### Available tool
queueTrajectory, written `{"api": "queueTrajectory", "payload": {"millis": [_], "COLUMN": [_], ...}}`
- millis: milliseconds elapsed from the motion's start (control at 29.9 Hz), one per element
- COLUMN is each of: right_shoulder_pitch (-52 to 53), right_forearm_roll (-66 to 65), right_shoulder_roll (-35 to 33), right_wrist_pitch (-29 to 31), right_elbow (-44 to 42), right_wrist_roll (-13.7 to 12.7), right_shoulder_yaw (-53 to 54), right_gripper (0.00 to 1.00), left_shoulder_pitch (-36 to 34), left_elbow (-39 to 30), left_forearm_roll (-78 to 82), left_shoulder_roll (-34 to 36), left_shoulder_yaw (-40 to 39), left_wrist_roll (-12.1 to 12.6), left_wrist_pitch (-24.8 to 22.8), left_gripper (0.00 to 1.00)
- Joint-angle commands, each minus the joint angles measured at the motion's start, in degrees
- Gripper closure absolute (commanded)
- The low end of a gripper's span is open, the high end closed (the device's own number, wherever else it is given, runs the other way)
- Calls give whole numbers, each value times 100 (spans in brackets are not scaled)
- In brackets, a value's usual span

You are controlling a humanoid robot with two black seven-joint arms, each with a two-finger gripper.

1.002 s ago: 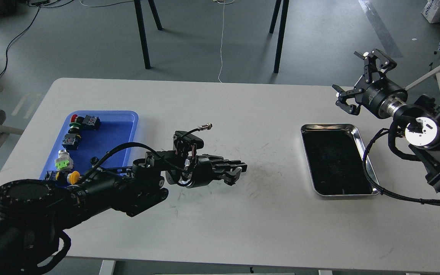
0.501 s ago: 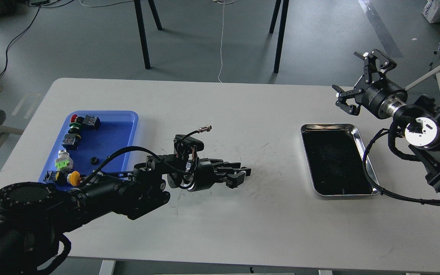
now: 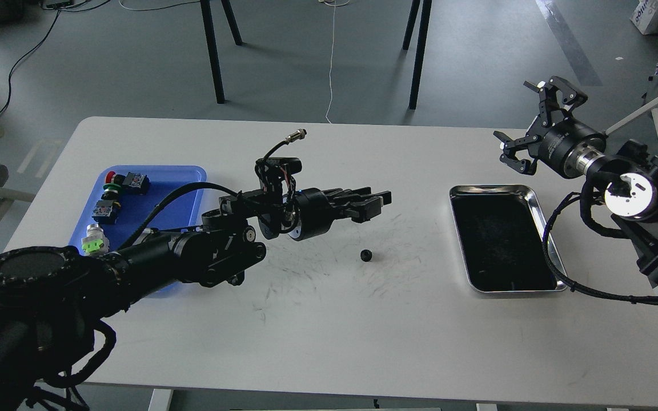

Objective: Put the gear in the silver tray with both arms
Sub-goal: 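Release the black gear on the table and raise the left gripper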

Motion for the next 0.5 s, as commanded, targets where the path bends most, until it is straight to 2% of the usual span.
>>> {"api": "queueTrajectory", "payload": {"millis": [0,134,234,468], "right_shoulder_pitch": [231,345,564,1162], "right_forearm_roll": [0,-17,-88,-105], "right_shoulder_roll": [-57,-119,-216,-189], "right_wrist_pitch": [-6,266,407,381], "right_elbow": [-7,46,37,2], "right_wrist_roll": [-352,-572,-739,-678], "right_shoulder_yaw": [-417,-576,-909,-1797], "right_gripper": [1,1,1,1], "left_shoulder_pitch": [-197,-285,-294,-259], "left_elbow": [7,7,50,156], "left_forearm_roll": [-353,-915,-1214,-2137], "left_shoulder_roll": [449,1091,1592,2339], "left_shoulder_yaw": [-136,-426,-488,-549], "left_wrist_roll": [3,3,3,3], "left_wrist_pitch": [-4,-21,-39,-39], "left_gripper": [41,38,31,22]}}
